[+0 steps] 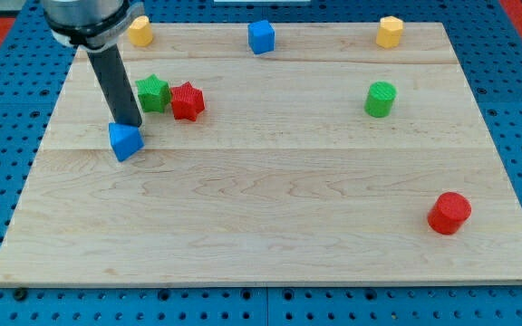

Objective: Move the blue triangle to the right side

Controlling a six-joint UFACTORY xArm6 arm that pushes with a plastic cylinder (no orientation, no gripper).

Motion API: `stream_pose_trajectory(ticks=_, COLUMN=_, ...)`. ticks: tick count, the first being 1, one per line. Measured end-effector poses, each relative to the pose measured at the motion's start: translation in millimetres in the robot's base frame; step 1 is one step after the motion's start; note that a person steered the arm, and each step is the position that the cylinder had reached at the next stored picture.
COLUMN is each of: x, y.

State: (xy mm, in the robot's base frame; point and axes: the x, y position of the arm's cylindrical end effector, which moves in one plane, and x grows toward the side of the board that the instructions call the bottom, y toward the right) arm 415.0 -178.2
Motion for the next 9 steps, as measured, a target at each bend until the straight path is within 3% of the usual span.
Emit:
stream_pose_trajectory(ticks=1, x=7, y=-42)
stream_pose_trajectory(ticks=2, x=38, y=-37)
stream_pose_trajectory(ticks=3, x=42, y=24)
stream_pose_trajectory(ticks=4, x=29, y=49)
stream_pose_trajectory(ticks=6, x=-3, y=38)
stream_pose_trajectory(ticks=8, x=14, y=153)
stream_pose_trajectory(ticks=9, x=43, y=151)
